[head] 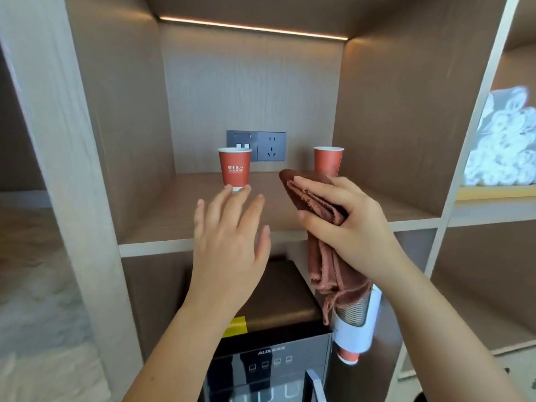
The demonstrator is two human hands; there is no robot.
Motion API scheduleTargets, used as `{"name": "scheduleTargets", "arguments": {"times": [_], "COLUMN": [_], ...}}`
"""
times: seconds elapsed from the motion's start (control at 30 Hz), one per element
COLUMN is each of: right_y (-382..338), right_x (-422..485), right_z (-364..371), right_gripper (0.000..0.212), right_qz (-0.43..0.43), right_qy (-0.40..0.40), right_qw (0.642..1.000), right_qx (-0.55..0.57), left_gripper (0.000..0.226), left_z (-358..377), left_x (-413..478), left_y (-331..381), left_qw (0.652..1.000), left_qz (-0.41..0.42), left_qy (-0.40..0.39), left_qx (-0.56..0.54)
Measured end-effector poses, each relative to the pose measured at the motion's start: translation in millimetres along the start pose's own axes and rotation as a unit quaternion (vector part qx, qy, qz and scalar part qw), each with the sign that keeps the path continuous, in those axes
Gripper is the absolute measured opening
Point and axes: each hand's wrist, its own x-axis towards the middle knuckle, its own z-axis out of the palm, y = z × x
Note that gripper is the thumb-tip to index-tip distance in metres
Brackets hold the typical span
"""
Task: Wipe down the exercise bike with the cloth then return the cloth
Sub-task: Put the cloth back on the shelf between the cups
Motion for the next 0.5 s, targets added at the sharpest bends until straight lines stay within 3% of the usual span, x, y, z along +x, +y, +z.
{"name": "scheduleTargets", "arguments": {"times": [0.23, 0.5], "right_y": [3, 25], "right_x": [65, 113], "right_z": [5, 61], "right_gripper": [0.046, 0.043], "right_qz": [-0.021, 0.008], "right_qy": [-0.053, -0.196], "right_qw": [0.995, 0.966], "right_qx": [-0.078, -0.167], "left_gripper": [0.04, 0.038], "left_z": [4, 11], "left_x": [29, 30], "left_y": [-17, -39], "left_qw": [0.998, 0.993], "left_qz": [-0.028, -0.08], "left_qy": [0.013, 0.008], "left_qx": [0.053, 0.086]}}
